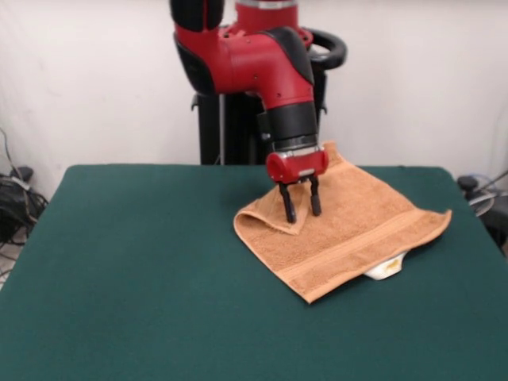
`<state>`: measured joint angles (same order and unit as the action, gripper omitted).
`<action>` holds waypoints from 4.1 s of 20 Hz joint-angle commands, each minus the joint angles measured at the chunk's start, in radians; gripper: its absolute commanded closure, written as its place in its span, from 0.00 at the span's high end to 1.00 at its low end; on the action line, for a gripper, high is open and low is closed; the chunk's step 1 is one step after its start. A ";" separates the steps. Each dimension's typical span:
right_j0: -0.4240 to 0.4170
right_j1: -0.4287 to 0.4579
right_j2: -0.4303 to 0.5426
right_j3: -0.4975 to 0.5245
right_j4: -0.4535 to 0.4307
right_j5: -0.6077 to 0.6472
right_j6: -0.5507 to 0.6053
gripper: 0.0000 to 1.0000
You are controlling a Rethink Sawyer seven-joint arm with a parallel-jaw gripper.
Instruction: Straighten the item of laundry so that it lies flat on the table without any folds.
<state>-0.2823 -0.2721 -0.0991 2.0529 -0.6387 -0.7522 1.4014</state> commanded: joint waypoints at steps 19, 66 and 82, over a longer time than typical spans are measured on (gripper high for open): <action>0.101 0.128 -0.092 -0.220 0.135 0.135 0.107 1.00; 0.106 0.077 -0.075 -0.201 0.098 0.247 0.104 1.00; 0.094 0.050 -0.071 -0.192 0.100 0.241 0.126 1.00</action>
<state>-0.1718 -0.2709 -0.2026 2.0132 -0.5818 -0.7225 1.4014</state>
